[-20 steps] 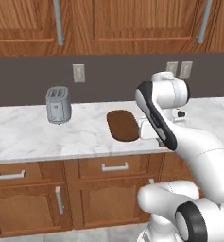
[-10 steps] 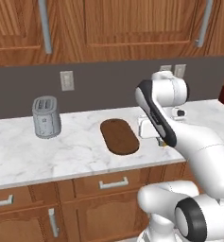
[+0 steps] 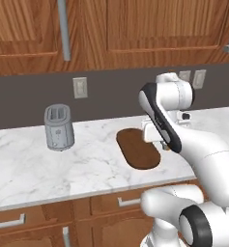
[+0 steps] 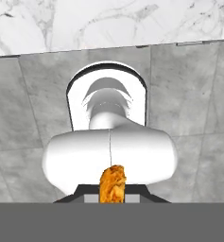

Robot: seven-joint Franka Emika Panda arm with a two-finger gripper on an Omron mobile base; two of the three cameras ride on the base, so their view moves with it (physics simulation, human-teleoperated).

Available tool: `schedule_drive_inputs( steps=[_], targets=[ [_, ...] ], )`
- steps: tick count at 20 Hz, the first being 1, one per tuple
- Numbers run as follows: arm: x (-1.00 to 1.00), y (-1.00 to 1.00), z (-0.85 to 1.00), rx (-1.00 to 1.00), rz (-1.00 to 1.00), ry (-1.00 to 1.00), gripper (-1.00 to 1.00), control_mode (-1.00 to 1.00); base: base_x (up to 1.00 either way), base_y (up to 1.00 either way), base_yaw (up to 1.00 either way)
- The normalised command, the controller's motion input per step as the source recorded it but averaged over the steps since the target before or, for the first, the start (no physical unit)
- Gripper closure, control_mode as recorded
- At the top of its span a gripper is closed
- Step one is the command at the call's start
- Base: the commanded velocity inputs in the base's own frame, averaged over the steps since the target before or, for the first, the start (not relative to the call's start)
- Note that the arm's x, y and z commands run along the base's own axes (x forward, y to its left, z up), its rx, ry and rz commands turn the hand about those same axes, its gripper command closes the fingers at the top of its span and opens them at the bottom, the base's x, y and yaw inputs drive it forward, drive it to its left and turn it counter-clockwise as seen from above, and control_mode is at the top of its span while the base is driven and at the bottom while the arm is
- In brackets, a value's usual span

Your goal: Retrieve the shrimp from the fridge and place it on the cutting board.

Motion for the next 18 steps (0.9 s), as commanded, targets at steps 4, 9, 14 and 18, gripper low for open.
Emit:
schedule_drive_inputs(
  steps=[4, 9, 14, 18],
  targets=[
    [0.00, 0.00, 0.00, 0.00, 0.00, 0.00, 1.00, 1.00, 0.63, -0.03, 0.00],
    [0.16, 0.00, -0.06, 0.00, 0.00, 0.00, 1.00, -1.00, 0.52, -0.03, 0.00],
    [0.88, 0.00, -0.48, 0.00, 0.02, 0.00, 1.00, -1.00, 0.00, 0.00, 0.00],
    [0.91, 0.01, -0.79, 0.00, 0.04, 0.00, 1.00, -1.00, 0.00, 0.00, 0.00]
  ],
)
